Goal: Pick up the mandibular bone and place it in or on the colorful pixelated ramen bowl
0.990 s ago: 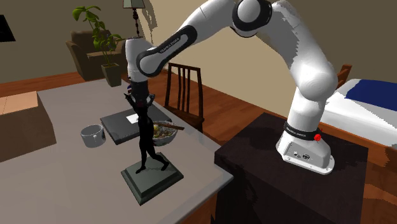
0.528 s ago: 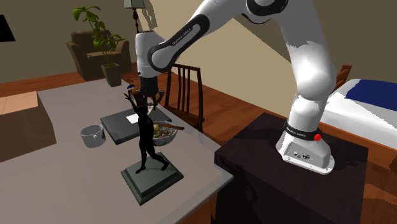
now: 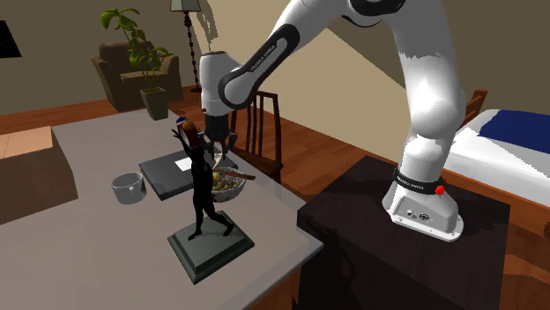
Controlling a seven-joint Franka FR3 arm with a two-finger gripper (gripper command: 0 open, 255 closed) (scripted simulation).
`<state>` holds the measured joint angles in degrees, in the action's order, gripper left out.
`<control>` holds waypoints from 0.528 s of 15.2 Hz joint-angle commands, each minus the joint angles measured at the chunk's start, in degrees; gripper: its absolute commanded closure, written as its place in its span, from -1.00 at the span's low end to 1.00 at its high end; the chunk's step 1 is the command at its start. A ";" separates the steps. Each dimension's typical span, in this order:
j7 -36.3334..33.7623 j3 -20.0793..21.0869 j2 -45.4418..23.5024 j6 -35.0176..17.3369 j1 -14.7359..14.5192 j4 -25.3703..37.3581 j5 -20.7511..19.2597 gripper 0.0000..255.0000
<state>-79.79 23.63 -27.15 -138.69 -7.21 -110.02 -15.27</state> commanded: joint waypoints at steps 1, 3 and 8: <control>-0.44 -0.47 -1.21 -1.13 -0.37 0.03 -0.69 1.00; -0.84 -0.92 -2.28 -2.22 -0.70 -0.03 -1.31 1.00; -1.84 -2.12 -5.08 -4.85 -1.59 0.04 -2.84 1.00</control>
<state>-81.40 21.83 -31.53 -142.80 -8.61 -109.97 -17.71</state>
